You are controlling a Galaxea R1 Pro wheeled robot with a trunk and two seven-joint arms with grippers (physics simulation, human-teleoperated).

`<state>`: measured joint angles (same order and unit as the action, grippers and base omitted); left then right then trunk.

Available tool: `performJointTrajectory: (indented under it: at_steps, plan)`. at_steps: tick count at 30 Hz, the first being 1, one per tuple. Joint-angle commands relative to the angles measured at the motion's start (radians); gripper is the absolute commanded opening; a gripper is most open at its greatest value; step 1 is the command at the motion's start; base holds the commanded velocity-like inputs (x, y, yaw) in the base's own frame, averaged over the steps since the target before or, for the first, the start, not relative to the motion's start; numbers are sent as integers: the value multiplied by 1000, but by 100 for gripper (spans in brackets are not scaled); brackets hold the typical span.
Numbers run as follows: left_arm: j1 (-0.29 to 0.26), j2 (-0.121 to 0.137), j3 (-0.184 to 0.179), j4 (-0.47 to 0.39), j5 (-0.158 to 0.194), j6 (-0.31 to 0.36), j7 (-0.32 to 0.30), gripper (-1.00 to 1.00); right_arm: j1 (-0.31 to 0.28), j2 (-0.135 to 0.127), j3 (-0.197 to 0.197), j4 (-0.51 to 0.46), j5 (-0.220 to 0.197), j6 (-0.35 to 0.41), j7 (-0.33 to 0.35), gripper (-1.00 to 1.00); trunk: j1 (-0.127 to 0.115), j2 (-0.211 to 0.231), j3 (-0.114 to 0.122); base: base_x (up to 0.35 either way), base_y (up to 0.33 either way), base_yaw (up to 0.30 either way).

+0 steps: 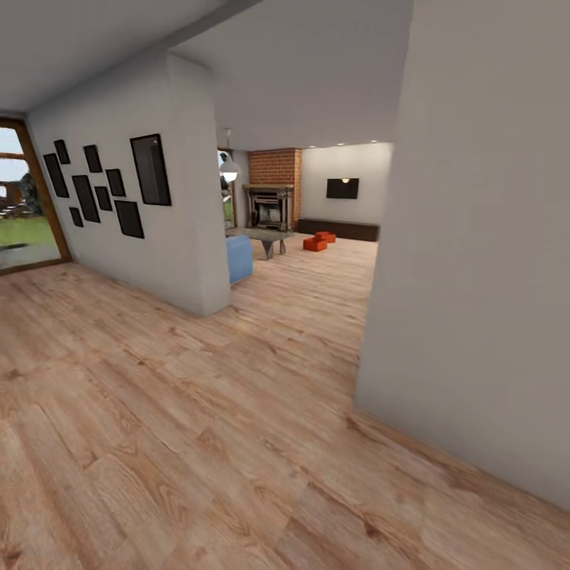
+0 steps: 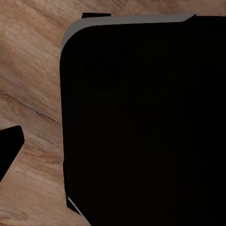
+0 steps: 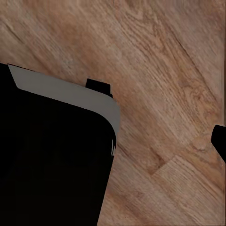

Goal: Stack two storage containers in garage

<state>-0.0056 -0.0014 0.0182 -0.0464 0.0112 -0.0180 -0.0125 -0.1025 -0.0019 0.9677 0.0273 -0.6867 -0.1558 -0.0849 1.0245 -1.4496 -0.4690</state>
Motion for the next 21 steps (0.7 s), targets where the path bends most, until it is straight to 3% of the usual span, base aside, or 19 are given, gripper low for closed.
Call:
performJointTrajectory:
  at_steps: [1, 12, 21]
  plan:
    - [-1, 0, 2, 0, 1, -2, -1, 100, 0, 0, 8, 1, -7, -3, -1, 100, 1, 0, -1, 322, 0, 269]
    - [-1, 0, 2, 0, 1, -2, -1, 100, 0, 0, 8, 1, -7, -3, -1, 100, 1, 0, -1, 322, 0, 267]
    - [-1, 0, 2, 0, 1, -2, -1, 100, 0, 0, 8, 2, -8, -3, -1, 100, 1, 0, -1, 322, 0, 63]
